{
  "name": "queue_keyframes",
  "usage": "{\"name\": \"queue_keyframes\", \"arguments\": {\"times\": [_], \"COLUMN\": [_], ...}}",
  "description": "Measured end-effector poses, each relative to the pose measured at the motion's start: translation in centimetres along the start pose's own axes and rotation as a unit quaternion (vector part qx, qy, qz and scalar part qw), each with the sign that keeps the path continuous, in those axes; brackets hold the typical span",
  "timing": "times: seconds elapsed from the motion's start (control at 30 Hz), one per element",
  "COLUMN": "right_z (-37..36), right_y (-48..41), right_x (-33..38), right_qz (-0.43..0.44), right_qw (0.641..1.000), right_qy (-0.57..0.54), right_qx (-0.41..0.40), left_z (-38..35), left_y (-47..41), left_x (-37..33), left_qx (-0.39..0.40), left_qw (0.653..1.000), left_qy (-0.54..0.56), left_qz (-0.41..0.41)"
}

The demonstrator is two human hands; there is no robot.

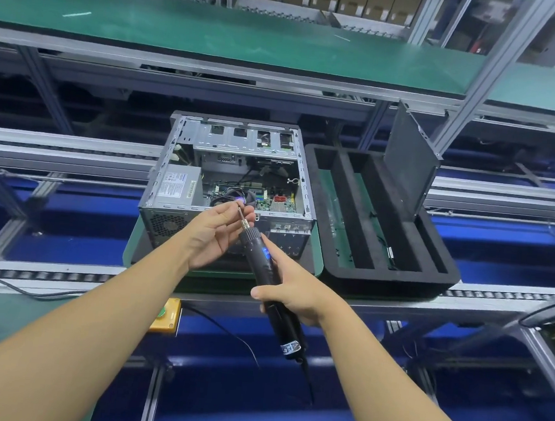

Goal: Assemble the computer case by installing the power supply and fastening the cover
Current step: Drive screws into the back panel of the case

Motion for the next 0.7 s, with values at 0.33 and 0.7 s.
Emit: {"name": "queue_keyframes", "arguments": {"times": [0.33,0.7], "right_z": [0.1,0.2], "right_y": [-0.4,-2.2], "right_x": [0.2,0.5], "right_qz": [0.011,0.016], "right_qw": [0.995,0.982], "right_qy": [0.078,-0.163], "right_qx": [-0.054,-0.091], "left_z": [0.0,-4.8], "left_y": [-0.8,-2.0], "left_x": [0.0,1.0], "left_qx": [-0.007,-0.083], "left_qw": [0.996,0.996], "left_qy": [-0.083,0.02], "left_qz": [0.002,0.008]}}
Point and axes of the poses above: each hand's wrist, its own y-axis away from the middle knuckle, its own z-axis out of the back of the hand, x = y × z, the point moved 5 cm from there along -y, towards the middle knuckle, and after that the axes turned 3 degrees about -x, right-handed, at the moved point
